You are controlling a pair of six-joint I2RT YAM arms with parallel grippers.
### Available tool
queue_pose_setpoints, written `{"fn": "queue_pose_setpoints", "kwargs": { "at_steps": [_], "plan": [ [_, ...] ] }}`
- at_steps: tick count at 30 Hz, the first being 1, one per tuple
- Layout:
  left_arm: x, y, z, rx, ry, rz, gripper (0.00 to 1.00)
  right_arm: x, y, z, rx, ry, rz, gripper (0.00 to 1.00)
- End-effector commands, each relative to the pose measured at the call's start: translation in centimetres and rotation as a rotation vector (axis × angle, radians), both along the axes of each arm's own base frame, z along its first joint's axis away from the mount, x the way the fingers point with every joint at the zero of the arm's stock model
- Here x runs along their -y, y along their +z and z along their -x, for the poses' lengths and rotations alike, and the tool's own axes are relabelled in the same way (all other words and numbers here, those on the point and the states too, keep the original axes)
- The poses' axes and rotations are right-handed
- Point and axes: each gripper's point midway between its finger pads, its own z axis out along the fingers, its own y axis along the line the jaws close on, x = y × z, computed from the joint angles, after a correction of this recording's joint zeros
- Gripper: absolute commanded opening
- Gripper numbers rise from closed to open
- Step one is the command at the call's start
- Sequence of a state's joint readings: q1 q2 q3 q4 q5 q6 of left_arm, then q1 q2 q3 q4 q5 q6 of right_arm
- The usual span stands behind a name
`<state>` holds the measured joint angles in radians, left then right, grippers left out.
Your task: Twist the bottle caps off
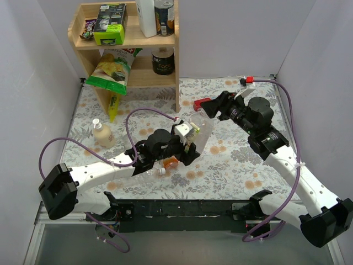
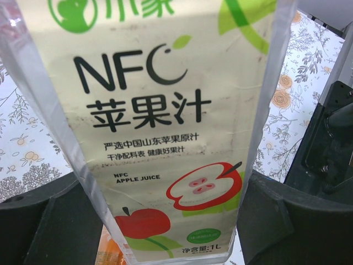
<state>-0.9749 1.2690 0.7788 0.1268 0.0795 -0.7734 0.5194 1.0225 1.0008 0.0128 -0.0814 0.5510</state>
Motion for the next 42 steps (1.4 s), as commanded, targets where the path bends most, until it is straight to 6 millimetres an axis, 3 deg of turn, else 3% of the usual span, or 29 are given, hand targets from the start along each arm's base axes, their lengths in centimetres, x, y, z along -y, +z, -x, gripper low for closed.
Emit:
{"fn": "queue_pose_setpoints", "kwargs": {
  "at_steps": [1, 5, 15, 17, 18, 21, 26, 34, 42],
  "plan": [
    [0.6, 2.4, -0.5, 0.054, 0.008, 0.037, 0.18, -0.3, 2.9, -0.1, 0.068, -0.002, -0.058, 0.72],
    [0.6, 2.2, -0.6, 0.049, 0.019, 0.031, 0.18, -0.9, 2.7, -0.1, 0.055, 0.029, -0.055, 0.68],
    [0.7, 2.1, -0.7, 0.026, 0.03, 0.039, 0.18, -1.8, 2.5, 0.0, 0.039, 0.058, -0.036, 0.68],
    [0.6, 2.2, -0.6, 0.027, 0.03, 0.04, 0.18, -1.8, 2.4, 0.0, 0.038, 0.06, -0.033, 0.59],
    [0.6, 2.3, -0.6, 0.028, 0.03, 0.043, 0.18, -1.8, 2.4, 0.0, 0.04, 0.06, -0.032, 0.47],
    [0.6, 2.4, -0.7, 0.03, 0.038, 0.043, 0.18, -1.9, 2.5, 0.1, 0.042, 0.068, -0.032, 0.26],
    [0.5, 2.7, -0.6, 0.028, 0.035, 0.052, 0.18, -2.4, 2.5, 0.4, 0.046, 0.1, -0.032, 0.01],
    [0.6, 5.3, 1.0, 0.02, -0.084, 0.162, 0.18, -4.4, 3.4, 2.2, 0.132, 0.295, -0.033, 0.01],
    [0.4, 8.1, 3.7, 0.044, -0.283, 0.265, 0.18, -3.4, 4.2, 3.3, 0.199, 0.414, -0.079, 0.01]
  ]
}}
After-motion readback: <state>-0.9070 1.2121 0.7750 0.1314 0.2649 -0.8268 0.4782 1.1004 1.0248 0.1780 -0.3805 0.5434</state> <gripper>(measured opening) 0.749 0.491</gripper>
